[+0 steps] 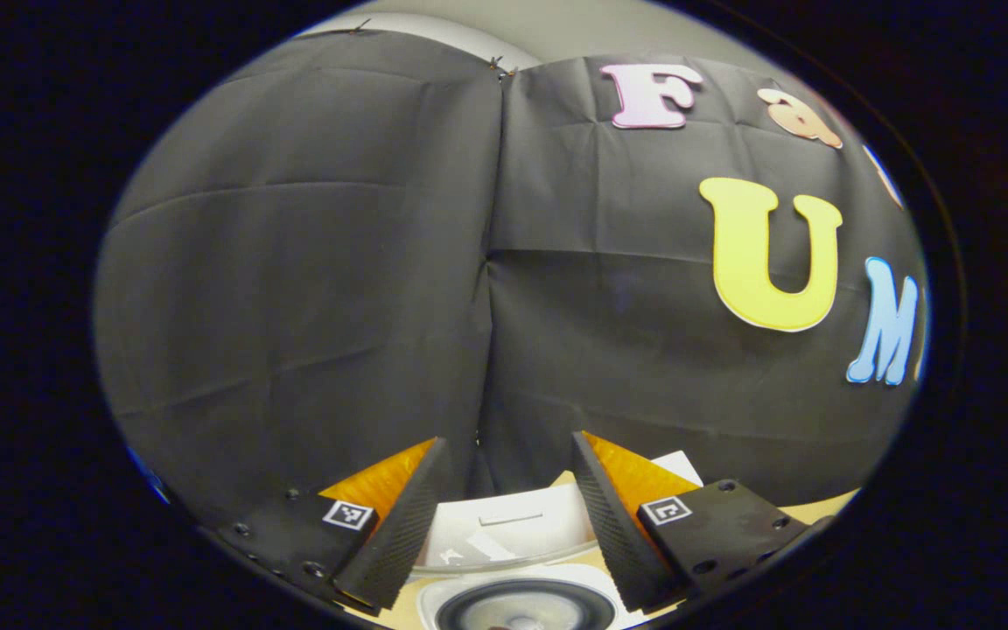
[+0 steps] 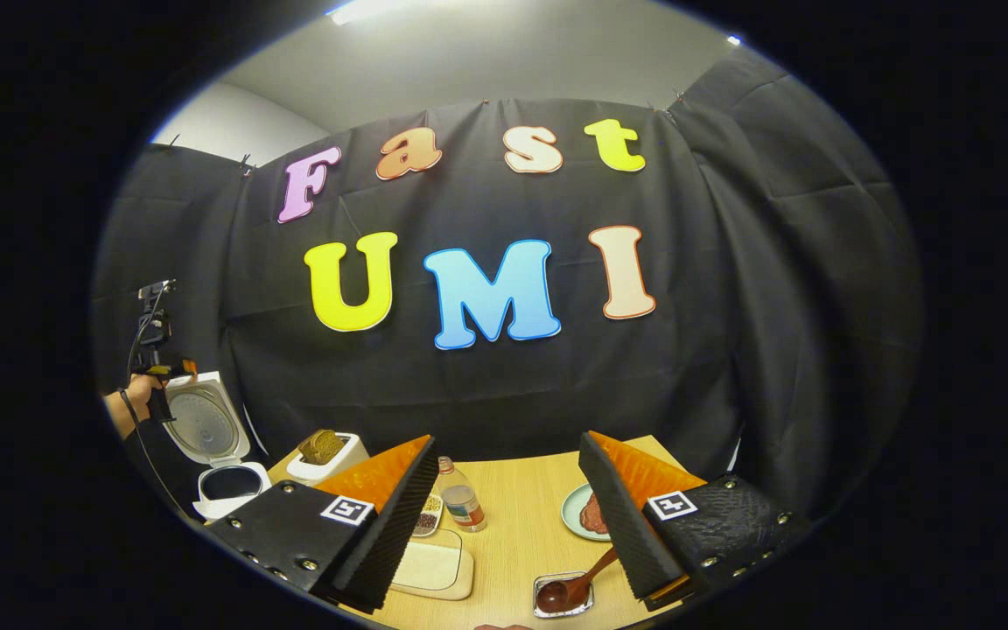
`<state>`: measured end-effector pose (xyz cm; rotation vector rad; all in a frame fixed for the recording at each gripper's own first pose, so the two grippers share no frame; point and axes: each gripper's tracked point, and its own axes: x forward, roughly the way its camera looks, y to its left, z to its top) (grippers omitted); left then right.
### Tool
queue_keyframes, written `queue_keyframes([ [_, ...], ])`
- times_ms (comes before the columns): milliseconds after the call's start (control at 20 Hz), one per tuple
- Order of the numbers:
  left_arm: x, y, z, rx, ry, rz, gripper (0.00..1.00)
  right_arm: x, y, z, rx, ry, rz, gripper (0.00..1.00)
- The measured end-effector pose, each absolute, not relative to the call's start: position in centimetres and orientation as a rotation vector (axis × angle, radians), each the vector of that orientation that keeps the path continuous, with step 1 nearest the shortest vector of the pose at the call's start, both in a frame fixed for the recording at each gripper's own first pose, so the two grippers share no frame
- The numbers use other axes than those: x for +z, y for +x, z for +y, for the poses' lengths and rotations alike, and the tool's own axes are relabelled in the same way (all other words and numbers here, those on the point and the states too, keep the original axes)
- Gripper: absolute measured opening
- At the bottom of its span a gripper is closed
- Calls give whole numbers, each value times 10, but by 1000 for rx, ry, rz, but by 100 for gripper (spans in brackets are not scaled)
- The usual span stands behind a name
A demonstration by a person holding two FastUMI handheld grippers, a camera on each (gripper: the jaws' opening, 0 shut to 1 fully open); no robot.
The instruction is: Close the left gripper, press the button to open the rice cooker; take a wooden spoon from the chopstick holder with the right hand, scoop a spoonful of rice and pour it into the rice cooker, then put the wooden spoon back into the chopstick holder.
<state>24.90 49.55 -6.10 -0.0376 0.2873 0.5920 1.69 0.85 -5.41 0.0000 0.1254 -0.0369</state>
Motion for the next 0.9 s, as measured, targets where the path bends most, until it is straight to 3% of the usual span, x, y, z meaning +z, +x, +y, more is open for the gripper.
queue_keyframes([
  [900,-119,149,386,598,-36,294,97,-47,13,1,47,24,111,98],
])
